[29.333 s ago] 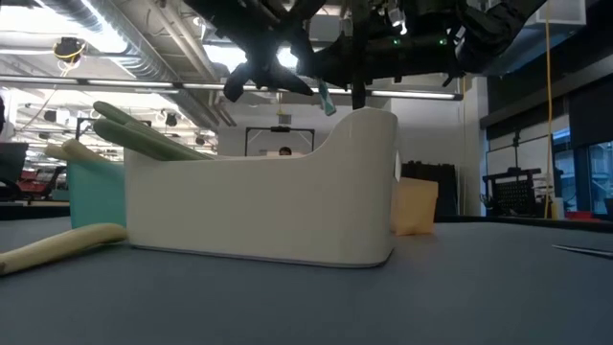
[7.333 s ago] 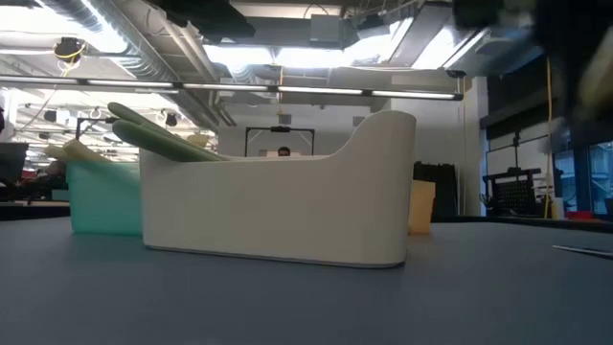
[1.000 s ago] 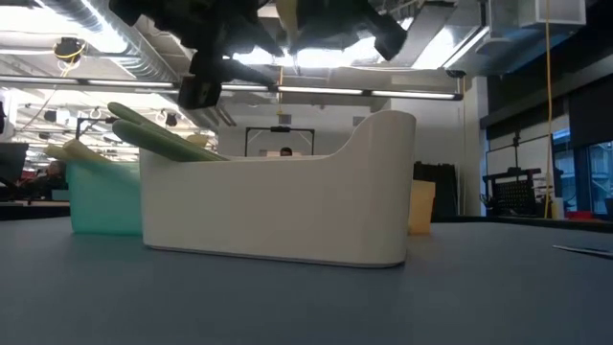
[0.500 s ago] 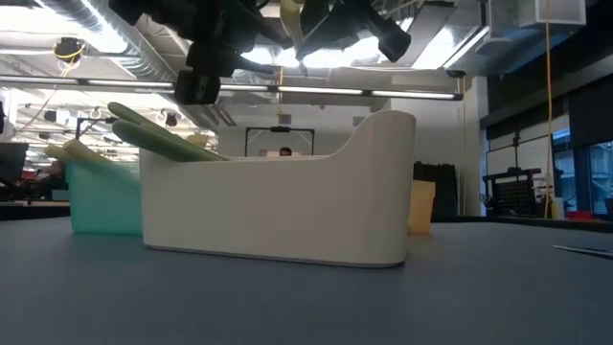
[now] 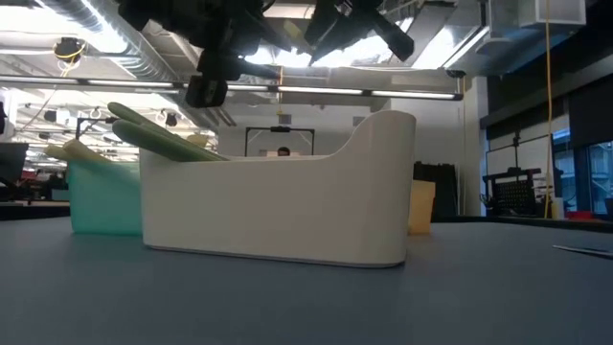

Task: Sort silverware by color (type)
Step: Put the yellow table knife into the green bin

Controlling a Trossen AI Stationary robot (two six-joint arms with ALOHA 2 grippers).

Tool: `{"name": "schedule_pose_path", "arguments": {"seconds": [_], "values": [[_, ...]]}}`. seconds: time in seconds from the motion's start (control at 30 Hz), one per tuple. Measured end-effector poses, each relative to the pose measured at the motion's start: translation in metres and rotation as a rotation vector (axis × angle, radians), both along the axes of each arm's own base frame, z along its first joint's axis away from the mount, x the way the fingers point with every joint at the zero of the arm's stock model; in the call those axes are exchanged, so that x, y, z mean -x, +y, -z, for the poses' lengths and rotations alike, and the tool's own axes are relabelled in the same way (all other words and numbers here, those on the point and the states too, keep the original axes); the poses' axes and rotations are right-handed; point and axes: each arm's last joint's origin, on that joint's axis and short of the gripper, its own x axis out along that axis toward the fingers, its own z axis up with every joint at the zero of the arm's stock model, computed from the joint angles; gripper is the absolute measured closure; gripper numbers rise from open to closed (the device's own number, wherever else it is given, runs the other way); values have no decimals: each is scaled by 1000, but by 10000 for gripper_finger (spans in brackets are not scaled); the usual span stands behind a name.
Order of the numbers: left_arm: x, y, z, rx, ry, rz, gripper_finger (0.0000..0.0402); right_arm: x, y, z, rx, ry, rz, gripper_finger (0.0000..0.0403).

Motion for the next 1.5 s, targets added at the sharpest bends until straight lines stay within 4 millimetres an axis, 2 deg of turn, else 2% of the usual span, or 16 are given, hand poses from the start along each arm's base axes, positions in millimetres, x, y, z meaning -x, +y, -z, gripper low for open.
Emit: {"name": "schedule_pose_path", "arguments": {"seconds": [0.2, 0.5, 0.77, 1.5], "values": [[-1, 9, -1, -56, -24, 3, 266, 5, 1, 3, 20, 54, 15, 382], [-2, 16, -6, -84, -83, 54, 266, 6, 0, 4, 5, 38, 65, 382], [-5, 12, -12, -80, -164, 128, 266, -1, -2, -1, -29, -48, 72, 382], [-6, 12, -15, -38, -186, 104, 266, -1, -1, -2, -72, -80, 102, 382]]}}
